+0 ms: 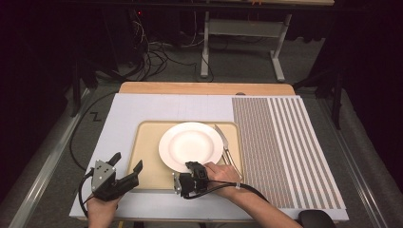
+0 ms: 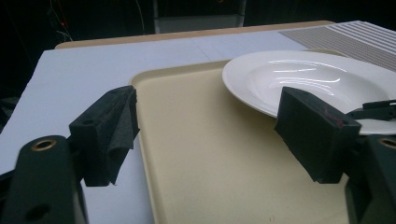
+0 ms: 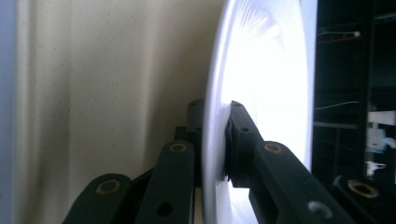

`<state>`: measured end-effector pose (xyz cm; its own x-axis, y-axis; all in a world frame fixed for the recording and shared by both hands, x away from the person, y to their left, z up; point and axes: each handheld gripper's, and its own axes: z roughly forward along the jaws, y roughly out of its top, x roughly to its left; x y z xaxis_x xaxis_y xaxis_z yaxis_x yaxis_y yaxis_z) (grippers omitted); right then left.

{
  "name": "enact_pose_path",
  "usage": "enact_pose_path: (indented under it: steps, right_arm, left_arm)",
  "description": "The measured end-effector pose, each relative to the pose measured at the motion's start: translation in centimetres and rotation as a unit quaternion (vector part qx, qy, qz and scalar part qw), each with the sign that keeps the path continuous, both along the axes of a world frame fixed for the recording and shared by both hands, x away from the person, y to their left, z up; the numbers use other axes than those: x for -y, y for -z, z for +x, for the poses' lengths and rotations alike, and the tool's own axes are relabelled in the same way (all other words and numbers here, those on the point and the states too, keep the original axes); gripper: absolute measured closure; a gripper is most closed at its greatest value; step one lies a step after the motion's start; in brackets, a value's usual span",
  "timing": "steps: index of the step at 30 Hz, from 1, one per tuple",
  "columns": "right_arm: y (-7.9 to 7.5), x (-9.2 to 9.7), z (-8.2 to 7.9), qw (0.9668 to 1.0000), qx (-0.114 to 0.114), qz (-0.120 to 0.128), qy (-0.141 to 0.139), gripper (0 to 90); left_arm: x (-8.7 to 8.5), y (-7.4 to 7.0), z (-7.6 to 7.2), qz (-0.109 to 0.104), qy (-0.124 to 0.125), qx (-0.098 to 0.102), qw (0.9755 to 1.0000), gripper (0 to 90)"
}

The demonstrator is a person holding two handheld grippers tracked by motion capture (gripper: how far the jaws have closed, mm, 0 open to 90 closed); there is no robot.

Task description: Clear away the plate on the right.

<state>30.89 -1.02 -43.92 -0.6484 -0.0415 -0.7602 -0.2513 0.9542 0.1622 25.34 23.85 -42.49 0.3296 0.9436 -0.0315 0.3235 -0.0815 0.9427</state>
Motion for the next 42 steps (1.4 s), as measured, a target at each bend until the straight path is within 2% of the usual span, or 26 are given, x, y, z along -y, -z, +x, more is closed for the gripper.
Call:
enact_pose_path:
  steps: [9, 16, 20, 23, 25, 32, 35, 38, 42]
  right_arm:
    - [0.4, -0.4, 0.6, 1.0000, 0.001, -0.002, -0.002, 83.4]
    - [0.3, -1.6, 0.9, 0.9998, -0.008, 0.017, -0.002, 83.3]
    - [0.6, -1.8, 1.2, 0.9998, -0.004, 0.018, 0.001, 83.3]
    - [0.7, -2.0, 1.2, 0.9998, -0.005, 0.017, 0.004, 82.5]
    - [0.8, -2.0, 1.3, 0.9997, -0.015, 0.021, 0.004, 81.1]
    - [1.2, -2.3, 1.1, 0.9996, -0.018, 0.021, 0.009, 79.3]
    - [1.0, -2.3, 0.9, 0.9995, -0.016, 0.023, 0.010, 73.5]
    - [1.0, -2.3, 0.9, 0.9996, -0.016, 0.021, 0.011, 72.0]
    - [0.8, -2.1, 0.9, 0.9993, -0.019, 0.026, 0.020, 65.9]
  left_arm:
    - [0.1, 0.0, 0.0, 0.003, 0.000, 0.000, 1.0000, 22.4]
    - [0.1, 0.0, 0.0, 0.003, 0.002, -0.001, 1.0000, 22.4]
    - [0.1, 0.0, 0.0, 0.003, 0.002, -0.001, 1.0000, 22.4]
    - [0.1, 0.1, 0.1, 0.005, 0.003, -0.003, 1.0000, 22.4]
    - [0.1, 0.1, 0.1, 0.005, 0.002, -0.003, 1.0000, 22.4]
    - [0.1, 0.1, 0.1, 0.004, 0.002, -0.003, 1.0000, 22.4]
    - [0.1, 0.1, 0.1, 0.004, 0.003, -0.003, 1.0000, 22.4]
    - [0.1, 0.0, 0.0, 0.003, -0.003, 0.003, 1.0000, 22.5]
    - [0.1, 0.1, 0.1, 0.003, 0.000, -0.003, 1.0000, 22.5]
